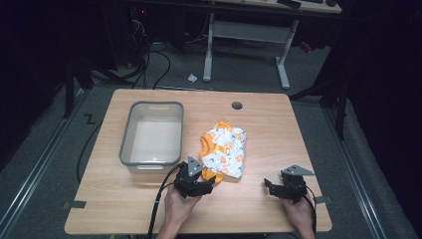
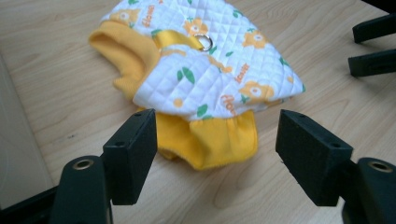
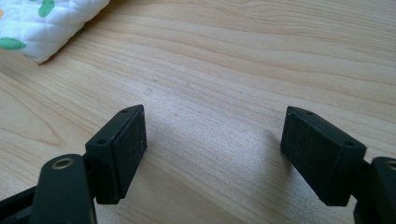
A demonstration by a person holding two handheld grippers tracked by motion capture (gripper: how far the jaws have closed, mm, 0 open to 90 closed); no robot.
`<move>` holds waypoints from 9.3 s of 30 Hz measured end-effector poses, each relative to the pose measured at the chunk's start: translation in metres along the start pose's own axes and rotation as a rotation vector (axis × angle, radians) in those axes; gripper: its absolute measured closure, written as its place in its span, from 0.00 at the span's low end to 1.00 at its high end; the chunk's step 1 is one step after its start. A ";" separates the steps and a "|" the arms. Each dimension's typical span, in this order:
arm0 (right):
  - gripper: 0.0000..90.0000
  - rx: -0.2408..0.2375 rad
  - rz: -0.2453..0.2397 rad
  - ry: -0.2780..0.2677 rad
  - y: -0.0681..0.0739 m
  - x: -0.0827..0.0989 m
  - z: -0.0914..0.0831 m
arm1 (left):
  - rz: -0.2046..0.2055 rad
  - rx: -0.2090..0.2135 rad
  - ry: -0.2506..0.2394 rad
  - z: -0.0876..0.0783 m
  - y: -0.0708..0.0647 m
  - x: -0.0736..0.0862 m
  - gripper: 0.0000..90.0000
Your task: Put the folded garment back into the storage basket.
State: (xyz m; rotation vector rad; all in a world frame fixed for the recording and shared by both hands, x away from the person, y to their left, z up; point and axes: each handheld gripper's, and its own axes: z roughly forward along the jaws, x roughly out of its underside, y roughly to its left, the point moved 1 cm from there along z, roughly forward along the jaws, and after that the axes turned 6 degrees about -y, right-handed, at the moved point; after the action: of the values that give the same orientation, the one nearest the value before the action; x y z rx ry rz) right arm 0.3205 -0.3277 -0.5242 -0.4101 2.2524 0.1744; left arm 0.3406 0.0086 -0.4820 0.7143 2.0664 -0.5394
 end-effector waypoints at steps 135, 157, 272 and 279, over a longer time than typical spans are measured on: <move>0.25 -0.006 -0.003 0.001 0.000 0.000 0.000 | -0.150 0.149 -0.021 0.009 0.045 -0.081 0.83; 0.25 -0.006 -0.002 0.001 0.001 0.000 0.000 | -0.153 0.090 -0.098 -0.040 0.074 -0.092 0.83; 0.25 -0.003 -0.001 0.001 0.000 0.000 0.000 | -0.186 -0.290 0.019 -0.053 0.170 -0.064 0.41; 0.25 -0.003 -0.001 0.001 0.000 0.000 0.000 | -0.158 -0.239 -0.036 -0.065 0.150 -0.069 0.41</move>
State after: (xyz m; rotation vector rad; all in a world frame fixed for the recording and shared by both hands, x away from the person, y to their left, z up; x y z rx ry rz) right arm 0.3200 -0.3277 -0.5242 -0.4129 2.2530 0.1770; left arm 0.4336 0.1394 -0.4062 0.4012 2.1203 -0.3800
